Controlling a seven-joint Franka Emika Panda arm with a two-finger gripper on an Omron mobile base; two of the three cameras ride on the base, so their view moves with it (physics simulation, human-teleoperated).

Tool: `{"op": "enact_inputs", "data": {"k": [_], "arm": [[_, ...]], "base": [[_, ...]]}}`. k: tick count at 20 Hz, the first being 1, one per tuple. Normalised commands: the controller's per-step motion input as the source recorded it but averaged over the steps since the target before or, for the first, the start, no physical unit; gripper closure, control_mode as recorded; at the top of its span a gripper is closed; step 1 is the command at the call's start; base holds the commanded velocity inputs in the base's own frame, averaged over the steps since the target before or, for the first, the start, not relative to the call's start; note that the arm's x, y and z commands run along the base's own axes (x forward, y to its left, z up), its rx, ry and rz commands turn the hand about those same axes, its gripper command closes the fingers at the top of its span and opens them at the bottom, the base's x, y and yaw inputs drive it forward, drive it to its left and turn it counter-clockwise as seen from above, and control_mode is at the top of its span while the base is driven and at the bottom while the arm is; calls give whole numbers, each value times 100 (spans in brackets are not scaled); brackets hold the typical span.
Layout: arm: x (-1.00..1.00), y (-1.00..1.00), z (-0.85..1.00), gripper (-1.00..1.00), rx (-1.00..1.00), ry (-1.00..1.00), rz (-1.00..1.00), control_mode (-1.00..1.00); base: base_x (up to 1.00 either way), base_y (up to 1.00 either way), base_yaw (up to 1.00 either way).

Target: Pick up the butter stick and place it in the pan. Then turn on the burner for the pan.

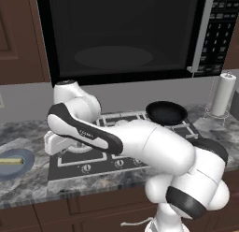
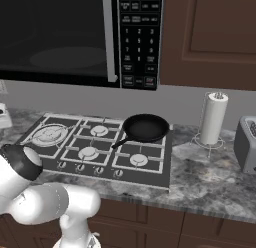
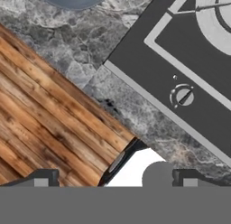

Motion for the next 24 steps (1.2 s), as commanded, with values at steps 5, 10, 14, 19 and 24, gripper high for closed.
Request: {"op": "enact_inputs", "data": {"k": [5,10,14,19,24], "arm": [[0,70,-14,-100,-3,2,6,-100],[6,56,-26,-100,-4,0,2,-100],[19,50,-32,-100,-4,-6,1,-100],[28,43,-18,-100,-2,-7,0,-100],[36,18,0,-100,0,-4,0,-100]], "base": [[0,0,0],[0,0,0],[0,0,0],[0,0,0],[0,0,0]]}}
